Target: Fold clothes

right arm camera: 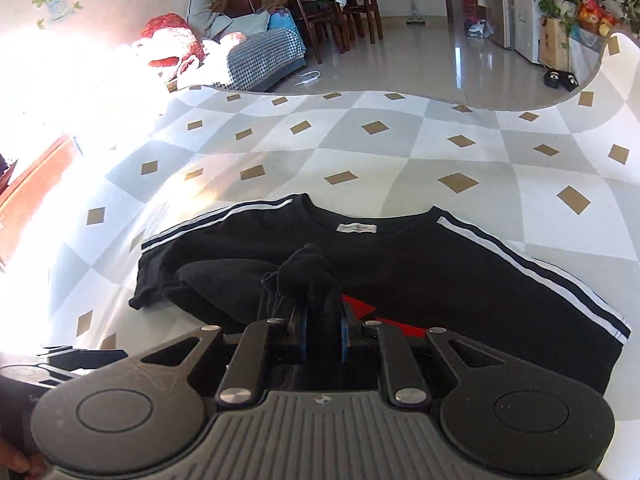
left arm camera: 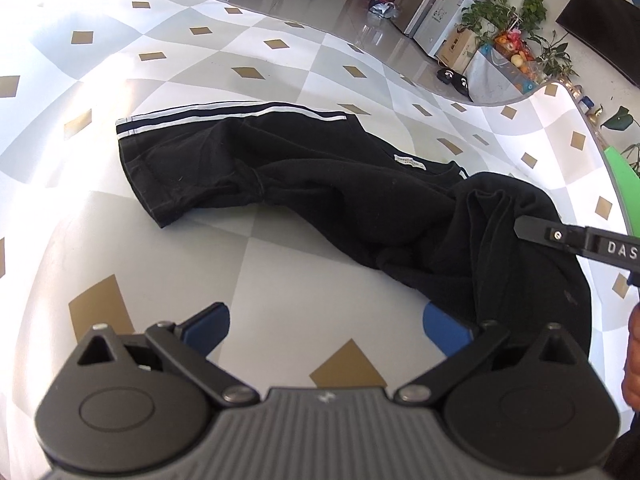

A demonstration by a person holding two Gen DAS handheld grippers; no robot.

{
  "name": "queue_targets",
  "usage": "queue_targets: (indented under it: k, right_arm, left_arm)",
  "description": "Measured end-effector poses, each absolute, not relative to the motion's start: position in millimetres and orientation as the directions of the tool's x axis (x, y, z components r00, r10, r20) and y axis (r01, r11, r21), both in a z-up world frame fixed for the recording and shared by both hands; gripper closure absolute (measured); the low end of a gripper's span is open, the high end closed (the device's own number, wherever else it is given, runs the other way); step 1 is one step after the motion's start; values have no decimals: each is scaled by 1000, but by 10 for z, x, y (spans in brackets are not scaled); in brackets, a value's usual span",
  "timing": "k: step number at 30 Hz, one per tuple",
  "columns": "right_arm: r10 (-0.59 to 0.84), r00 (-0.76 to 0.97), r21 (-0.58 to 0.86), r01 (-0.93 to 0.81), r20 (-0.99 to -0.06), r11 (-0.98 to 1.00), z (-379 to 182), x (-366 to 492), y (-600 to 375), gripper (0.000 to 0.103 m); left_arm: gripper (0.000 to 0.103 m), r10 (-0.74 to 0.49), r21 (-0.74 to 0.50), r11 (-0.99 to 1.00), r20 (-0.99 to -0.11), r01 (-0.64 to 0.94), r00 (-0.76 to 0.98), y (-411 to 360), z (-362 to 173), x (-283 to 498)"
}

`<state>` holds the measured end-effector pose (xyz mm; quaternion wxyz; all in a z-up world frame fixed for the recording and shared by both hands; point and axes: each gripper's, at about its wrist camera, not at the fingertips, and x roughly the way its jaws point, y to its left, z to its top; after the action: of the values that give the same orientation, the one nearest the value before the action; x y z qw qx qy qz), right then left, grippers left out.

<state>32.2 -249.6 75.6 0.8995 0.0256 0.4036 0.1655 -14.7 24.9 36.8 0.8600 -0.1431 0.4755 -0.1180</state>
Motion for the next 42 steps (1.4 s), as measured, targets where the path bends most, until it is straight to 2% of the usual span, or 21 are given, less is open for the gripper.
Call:
queue_targets:
  k: [3,4,9,13,19,28,38,42]
  right_arm:
    - [274,584,147,-256,-764,955,624,514,-2571,87]
    - [256,579,134,-245,-775,960,584,551,-2578,81]
    - [188,516,78,-227,-836,971,418,652,-2569,68]
    - [202,557,92,-220,-805,971,565,602,-2664,60]
    - [315,558,199,-258,-768,945,715,448,-2759,56]
    - [400,479,238,-364,-781,900,618,350,-2550,55]
    - [311,474,141,-359,-824,923,427,394,-2404,54]
    - [318,496,159,-336,-808,928,460,415,-2487,74]
  left_arm:
    - [0,-343,-351,933,-795,81,500,174,384,-68]
    - [0,-337,-340,936,-802,87,493,140,392,-27]
    - [0,-314,-288,949,-834,128,453,-23,414,215]
    - [0,-281,-236,960,-845,154,455,-85,403,413]
    - [0,-311,-317,946,-845,60,436,5,245,630]
    - [0,-302,-312,949,-848,51,435,-1,189,862]
    - [0,-275,-288,957,-853,41,443,-49,86,987]
    - [0,-239,-251,967,-854,37,461,-44,88,1024]
